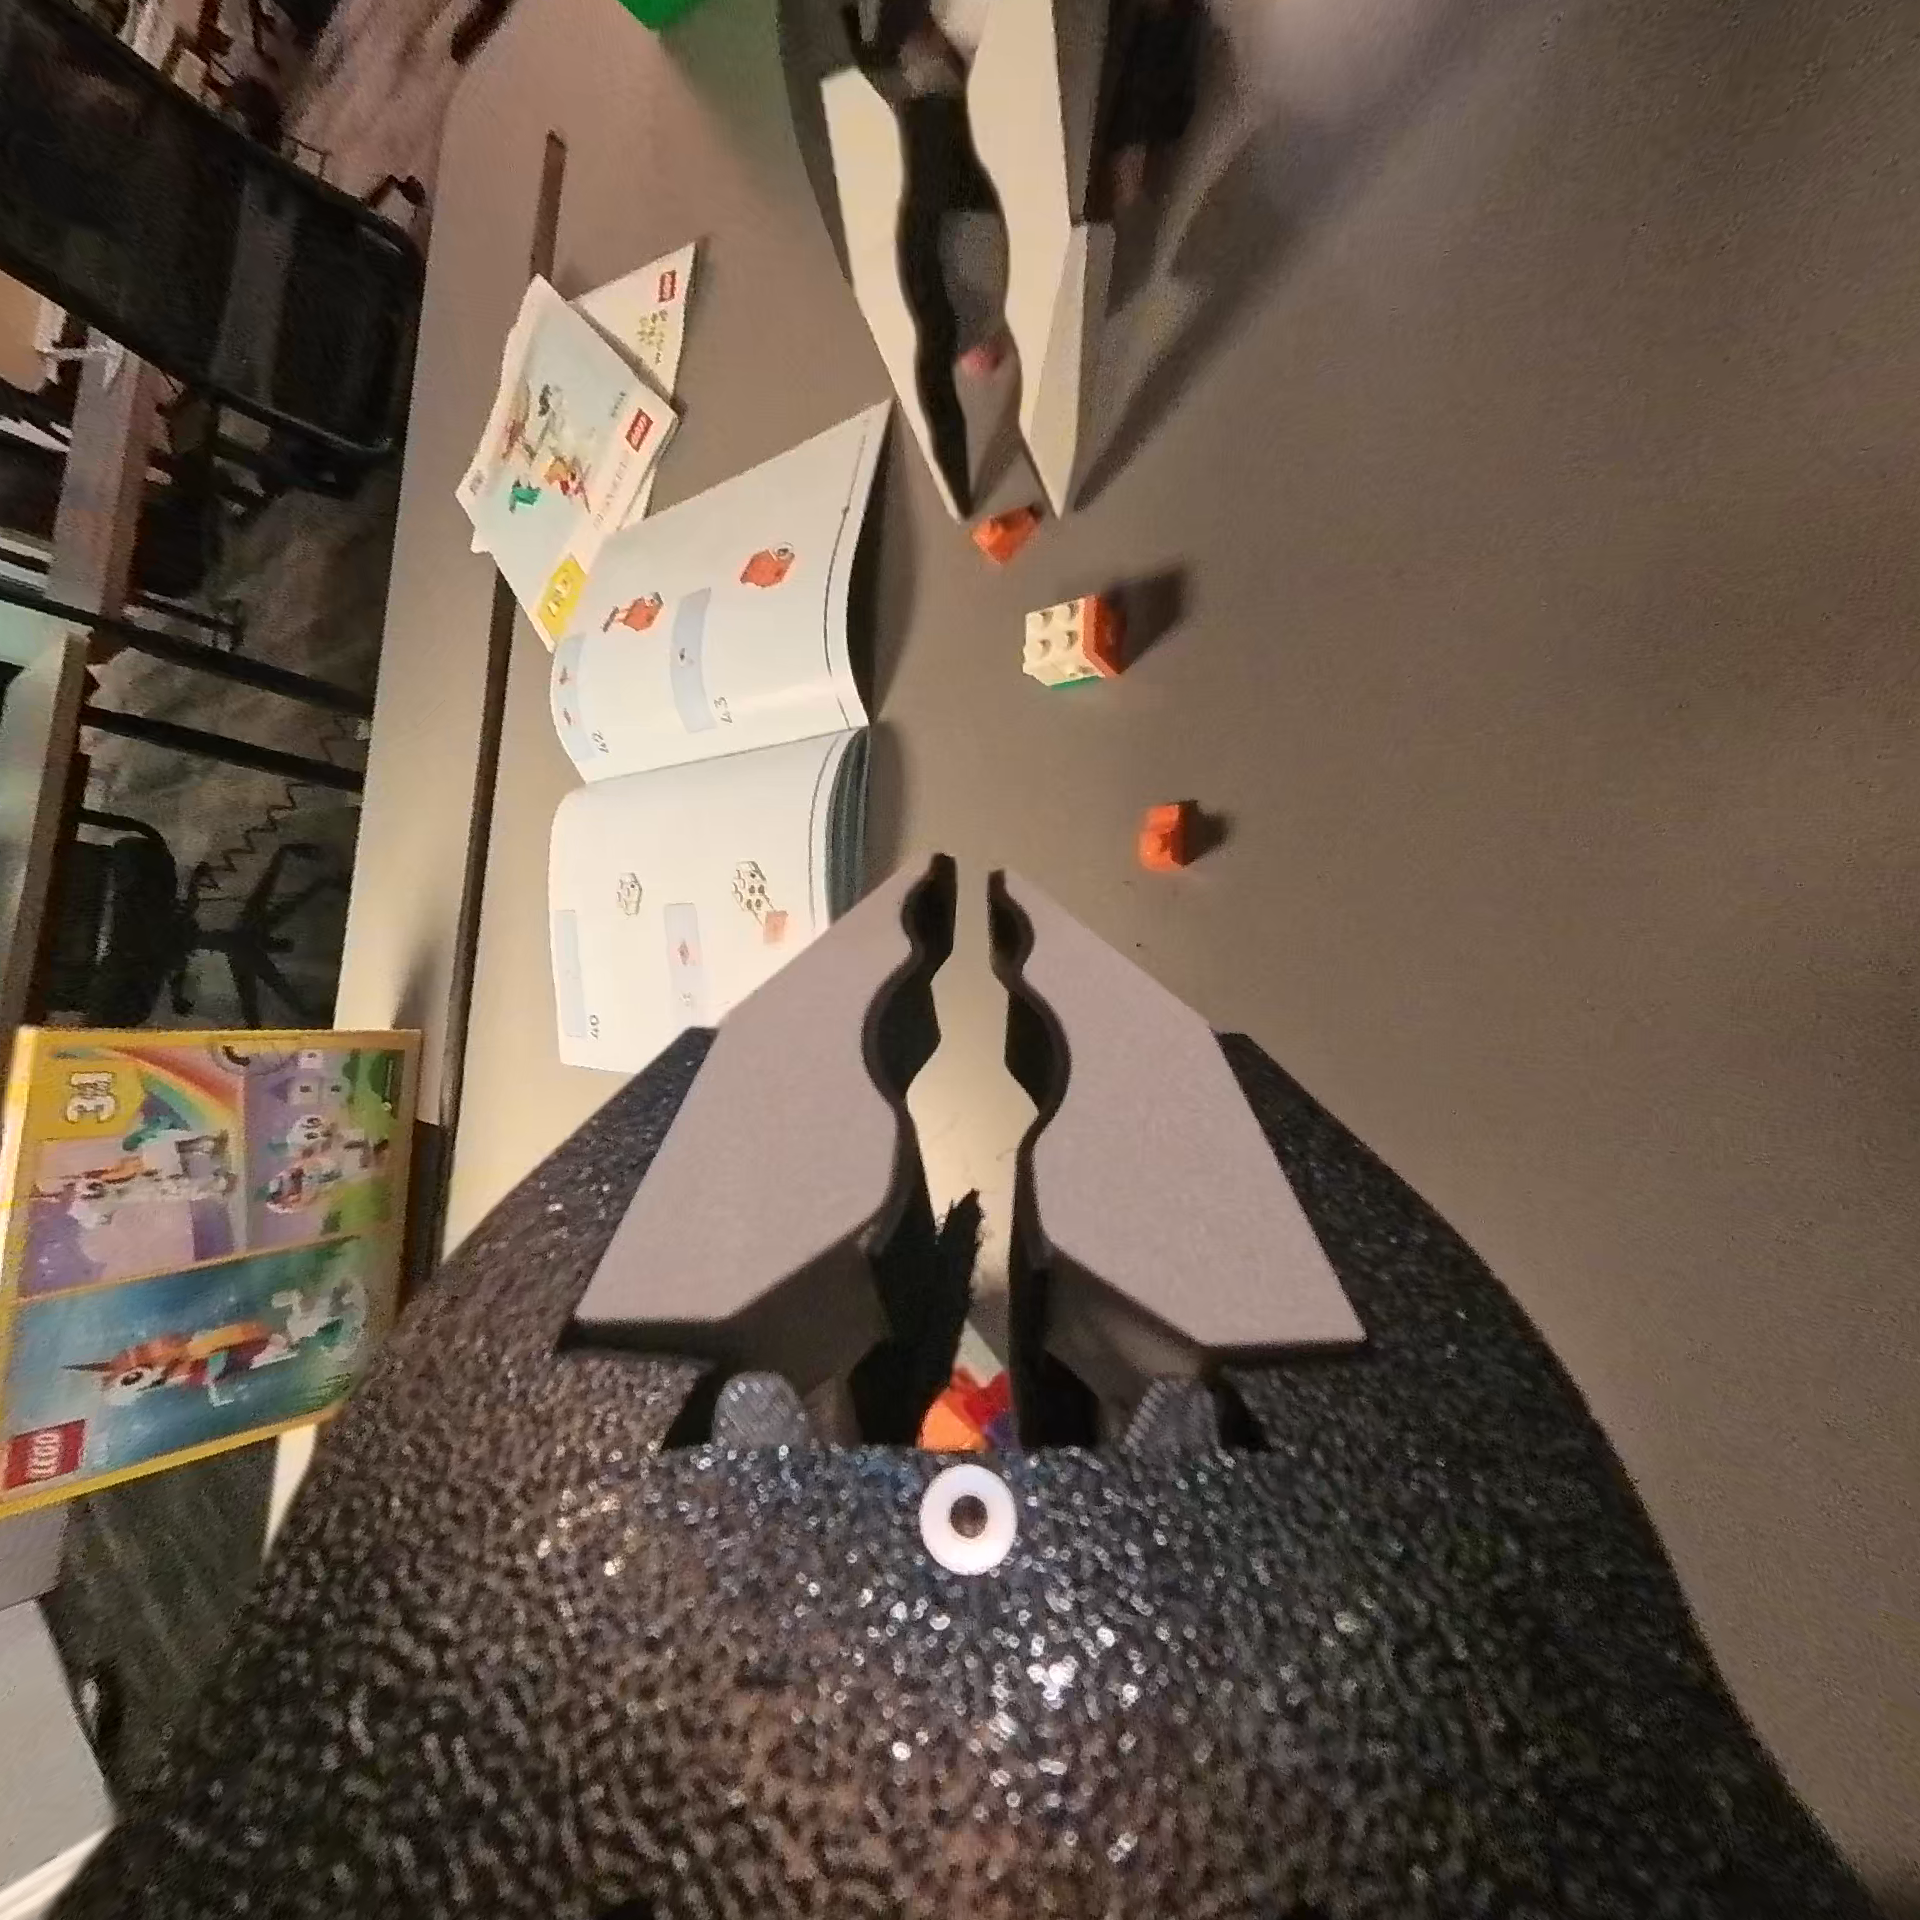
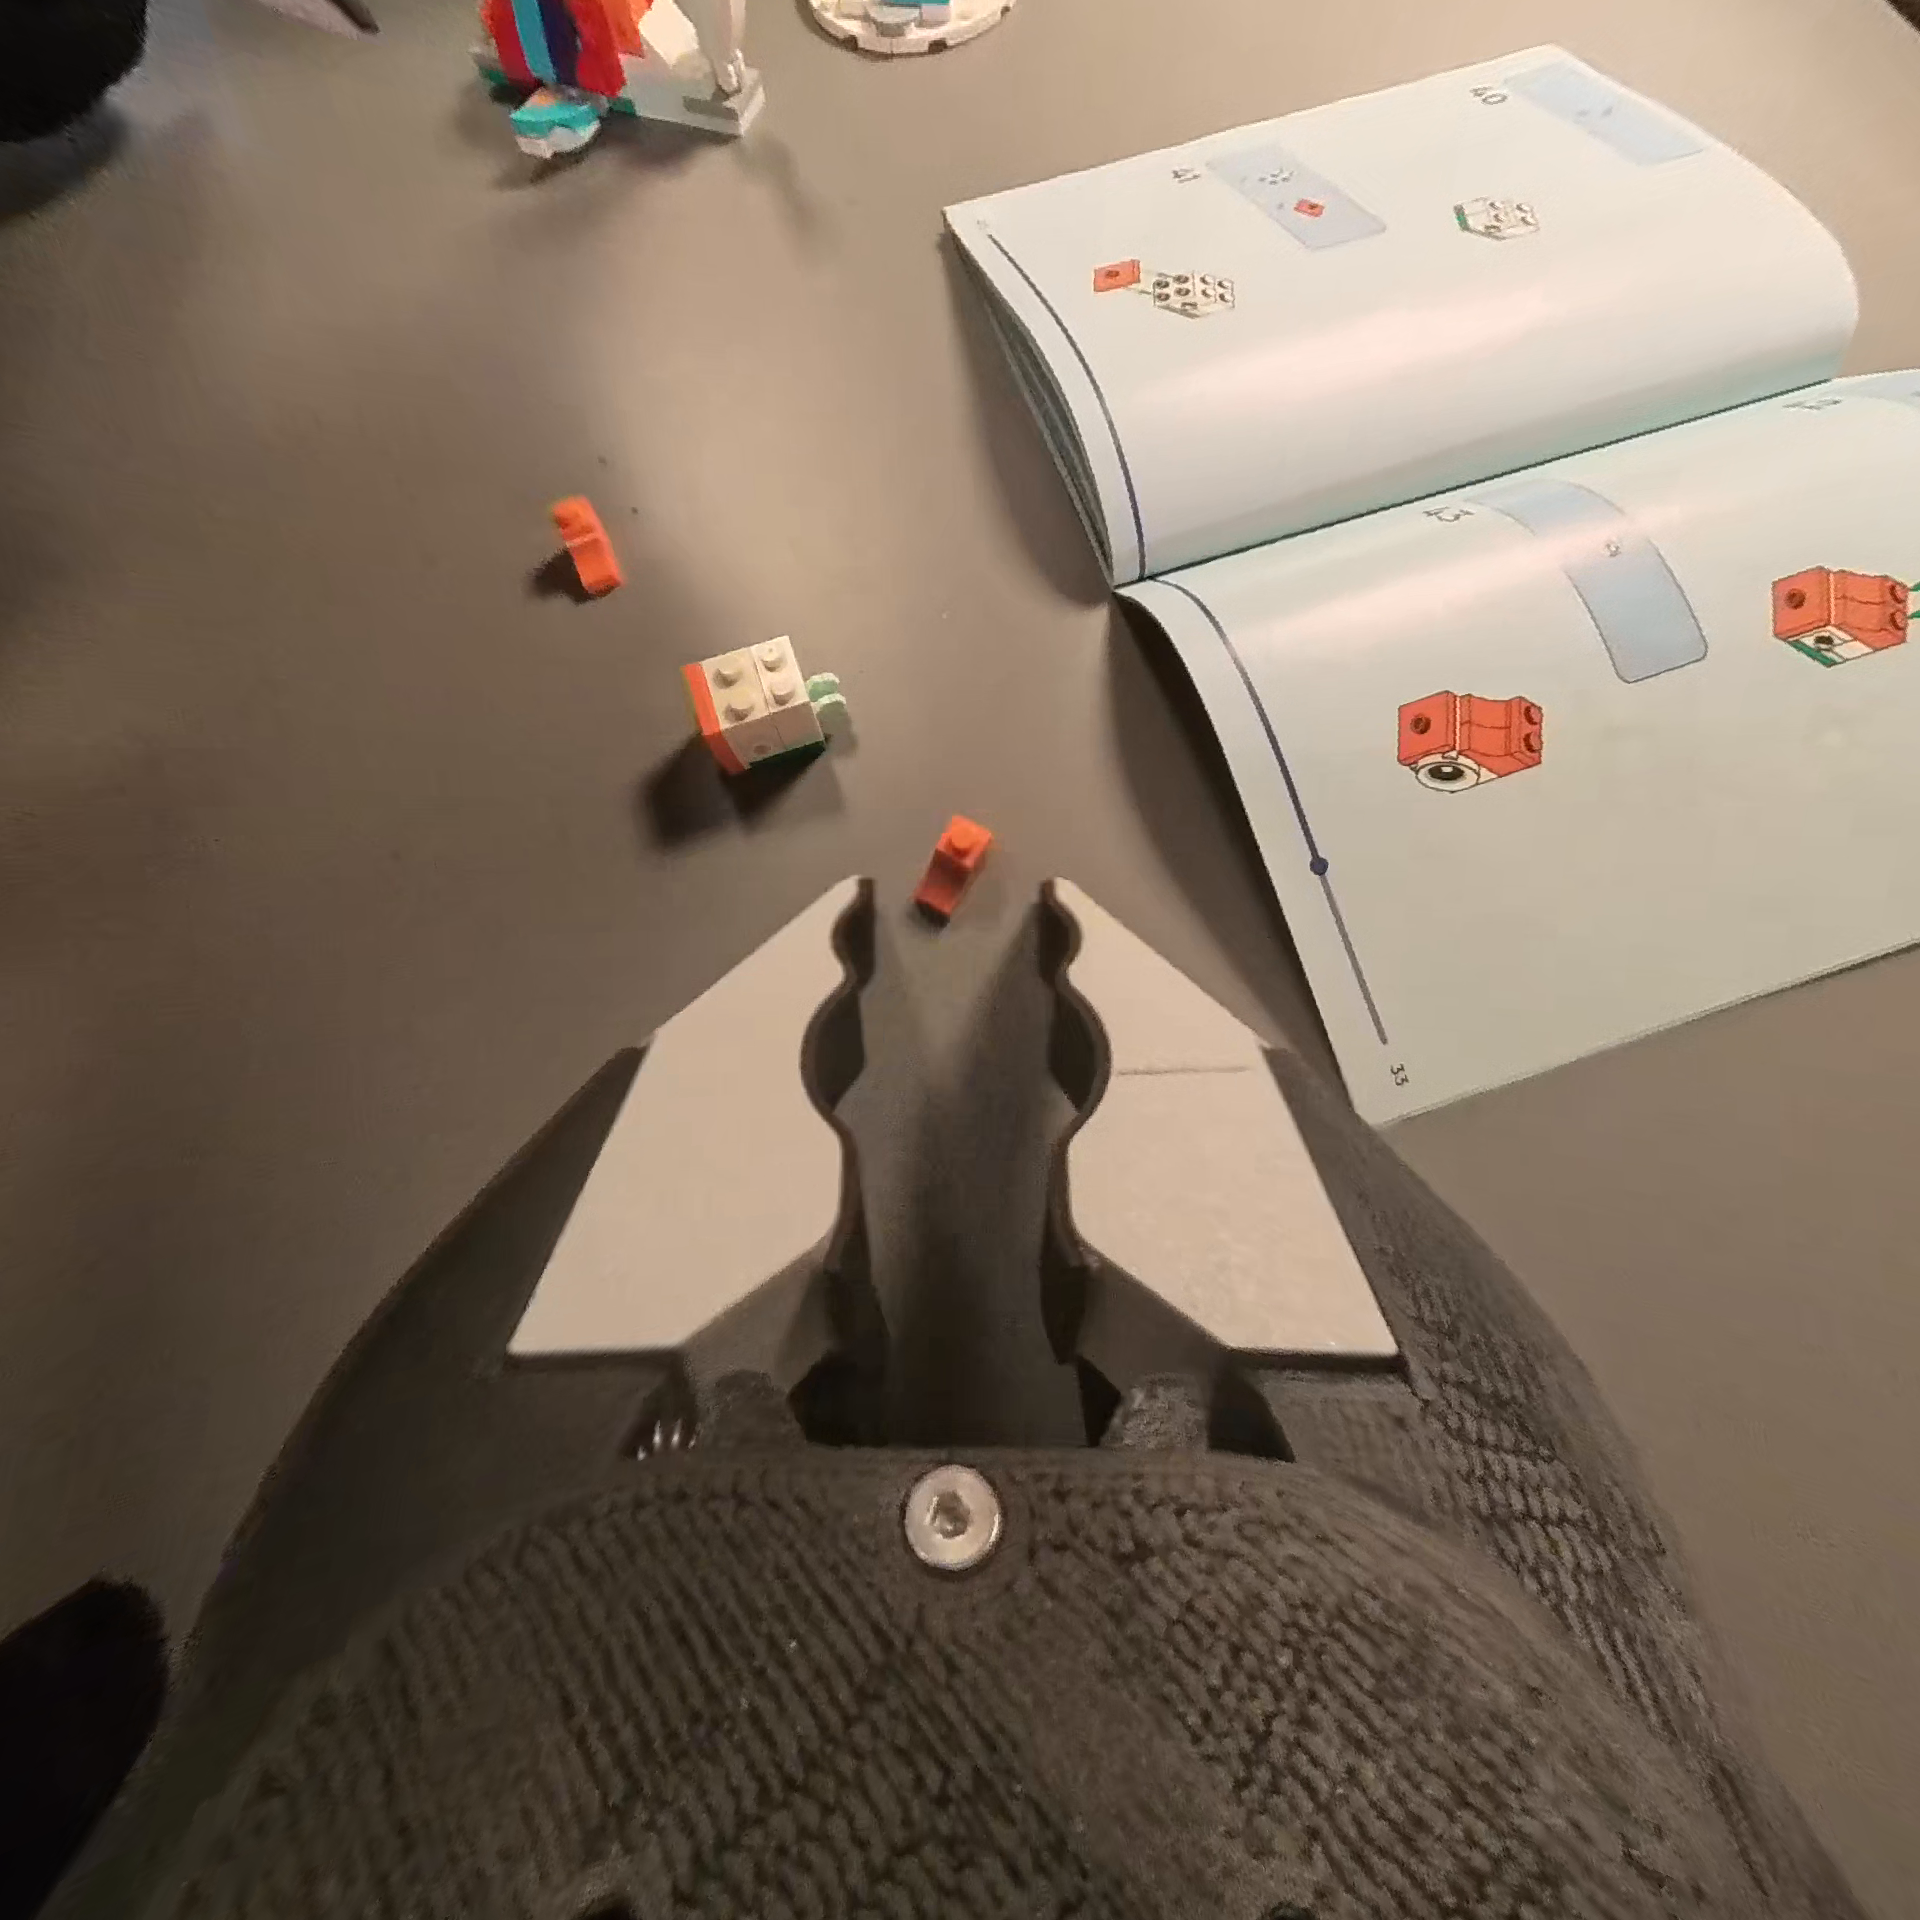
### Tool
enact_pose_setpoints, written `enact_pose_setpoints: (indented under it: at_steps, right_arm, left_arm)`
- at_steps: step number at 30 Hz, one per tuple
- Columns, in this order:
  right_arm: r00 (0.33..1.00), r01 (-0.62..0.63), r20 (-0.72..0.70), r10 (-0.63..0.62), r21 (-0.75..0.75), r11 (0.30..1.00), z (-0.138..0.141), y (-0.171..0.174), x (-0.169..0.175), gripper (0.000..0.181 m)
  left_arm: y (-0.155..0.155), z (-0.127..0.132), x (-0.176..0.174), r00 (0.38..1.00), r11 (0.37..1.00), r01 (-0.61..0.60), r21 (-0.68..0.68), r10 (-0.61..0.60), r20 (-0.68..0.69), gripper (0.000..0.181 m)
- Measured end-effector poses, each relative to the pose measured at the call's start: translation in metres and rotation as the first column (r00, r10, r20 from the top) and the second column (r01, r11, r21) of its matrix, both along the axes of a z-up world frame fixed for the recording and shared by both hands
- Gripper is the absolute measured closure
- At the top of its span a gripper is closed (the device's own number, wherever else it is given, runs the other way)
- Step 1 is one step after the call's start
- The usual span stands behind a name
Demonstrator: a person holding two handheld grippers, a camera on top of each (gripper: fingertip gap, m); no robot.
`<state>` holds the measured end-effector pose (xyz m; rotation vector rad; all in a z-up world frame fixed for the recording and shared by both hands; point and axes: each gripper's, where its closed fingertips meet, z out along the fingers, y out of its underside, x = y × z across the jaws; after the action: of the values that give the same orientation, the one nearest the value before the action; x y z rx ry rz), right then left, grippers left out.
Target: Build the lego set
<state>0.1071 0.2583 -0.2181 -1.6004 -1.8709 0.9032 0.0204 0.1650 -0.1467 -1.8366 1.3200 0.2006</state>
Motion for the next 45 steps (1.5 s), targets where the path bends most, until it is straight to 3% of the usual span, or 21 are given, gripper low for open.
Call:
enact_pose_setpoints:
  at_steps: [1,7,12,16,24,29,33,36,40,45]
  right_arm:
    - [1.0,-0.002,-0.006,0.002,0.01,1.0,0.001,0.001,0.001,0.147]
    - [0.977,-0.123,-0.183,0.113,-0.047,0.991,0.034,-0.028,-0.012,0.15]
    - [0.976,-0.19,-0.098,0.197,0.07,0.979,0.016,-0.05,-0.028,0.14]
    - [0.979,-0.191,-0.047,0.197,0.109,0.976,0.003,-0.05,-0.032,0.147]
    - [0.979,-0.153,-0.122,0.165,0.098,0.983,0.015,-0.045,-0.037,0.155]
    - [0.943,-0.034,-0.33,0.048,0.047,0.998,0.053,-0.033,-0.05,0.155]
    - [0.883,0.029,-0.465,-0.054,-0.061,0.998,0.079,-0.028,-0.059,0.156]
    - [0.849,0.075,-0.515,-0.12,-0.107,0.991,0.087,-0.023,-0.062,0.156]
    - [0.818,0.085,-0.55,-0.171,-0.179,0.98,0.096,-0.017,-0.06,0.156]
    - [0.817,0.059,-0.549,-0.177,-0.225,0.972,0.097,-0.021,-0.061,0.156]
  left_arm:
    - [-0.001,-0.002,-0.001,1.0,1.0,-0.004,-0.009,0.004,0.006,0.177]
    - [-0.008,-0.002,0.01,0.985,0.998,-0.004,-0.059,0.014,0.17,0.177]
    - [-0.009,0.001,0.018,0.964,0.996,0.01,-0.085,0.013,0.266,0.177]
    - [-0.011,-0.001,0.021,0.958,0.995,0.02,-0.096,0.009,0.288,0.177]
    - [-0.005,-0.001,0.028,0.928,0.996,-0.005,-0.085,0.036,0.372,0.173]
    - [0.026,0.005,0.024,0.912,0.983,-0.172,0.057,0.137,0.387,0.156]
    - [0.055,0.017,0.016,0.887,0.915,-0.327,0.237,0.21,0.411,0.145]
    - [0.064,0.023,0.021,0.884,0.886,-0.345,0.311,0.195,0.425,0.146]
    - [0.069,0.025,0.023,0.871,0.881,-0.355,0.312,0.19,0.453,0.14]
    - [0.071,0.023,0.027,0.923,0.855,-0.315,0.413,0.174,0.345,0.143]
